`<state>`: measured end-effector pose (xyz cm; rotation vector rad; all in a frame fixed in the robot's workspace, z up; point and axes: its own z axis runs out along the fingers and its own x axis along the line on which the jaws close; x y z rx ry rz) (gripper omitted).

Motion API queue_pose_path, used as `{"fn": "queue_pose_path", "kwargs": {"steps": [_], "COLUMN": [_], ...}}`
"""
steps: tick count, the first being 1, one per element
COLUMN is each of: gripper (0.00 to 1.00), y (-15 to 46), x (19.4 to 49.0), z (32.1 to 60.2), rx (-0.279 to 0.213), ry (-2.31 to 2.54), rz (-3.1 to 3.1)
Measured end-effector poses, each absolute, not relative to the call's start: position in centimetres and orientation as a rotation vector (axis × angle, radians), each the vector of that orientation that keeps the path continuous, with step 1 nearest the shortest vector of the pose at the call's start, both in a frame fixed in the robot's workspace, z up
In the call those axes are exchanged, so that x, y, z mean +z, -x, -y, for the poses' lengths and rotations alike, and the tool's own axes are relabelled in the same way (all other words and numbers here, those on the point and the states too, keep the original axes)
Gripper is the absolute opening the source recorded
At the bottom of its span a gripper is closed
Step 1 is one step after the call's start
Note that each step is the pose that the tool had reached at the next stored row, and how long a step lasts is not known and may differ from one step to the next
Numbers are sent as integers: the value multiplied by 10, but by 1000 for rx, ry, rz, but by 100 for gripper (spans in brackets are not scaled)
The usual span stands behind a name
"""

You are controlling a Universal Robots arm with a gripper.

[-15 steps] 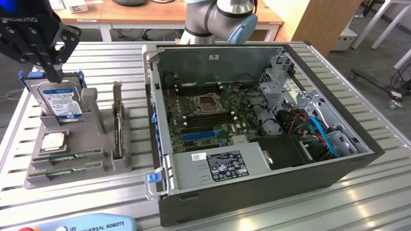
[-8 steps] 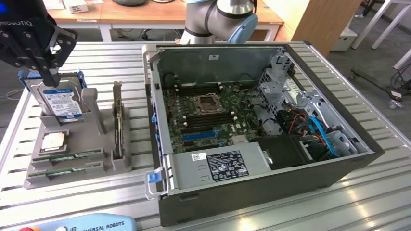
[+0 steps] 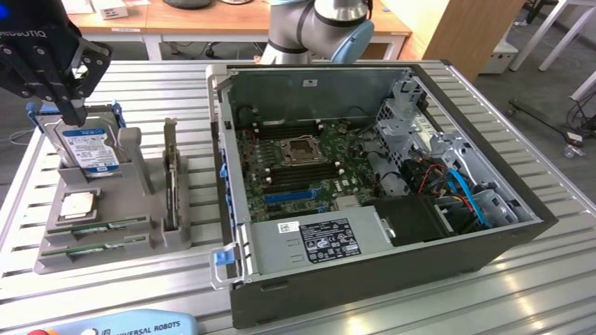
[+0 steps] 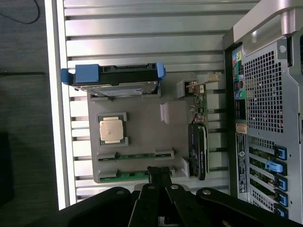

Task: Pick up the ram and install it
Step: 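Pick up the ram and move it above insertion slot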

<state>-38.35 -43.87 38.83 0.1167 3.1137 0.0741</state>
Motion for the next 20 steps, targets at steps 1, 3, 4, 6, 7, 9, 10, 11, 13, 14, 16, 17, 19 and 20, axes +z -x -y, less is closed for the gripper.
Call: {"fn": "queue_pose_path", "kwargs": {"steps": [1,3,4,6,7,9,10,11,13,14,16,17,19,20], "gripper": [10,10,10,10,10,10,10,10,10,10,10,10,10,10], "y": [384,384,384,384,384,384,384,384,384,384,384,384,384,384], "x": [388,388,388,388,388,388,388,388,388,388,388,388,388,388], "z": [439,439,439,439,439,439,439,439,439,439,439,439,439,439], "rx": [74,74,74,74,74,74,74,74,75,75,76,76,77,77], "ry": [-117,-117,-117,-117,-117,-109,-98,-83,-48,-21,34,63,119,149], "rz": [-3114,-3114,-3114,-3114,-3114,-3114,-3115,-3115,-3117,-3117,-3118,-3118,-3117,-3116]}}
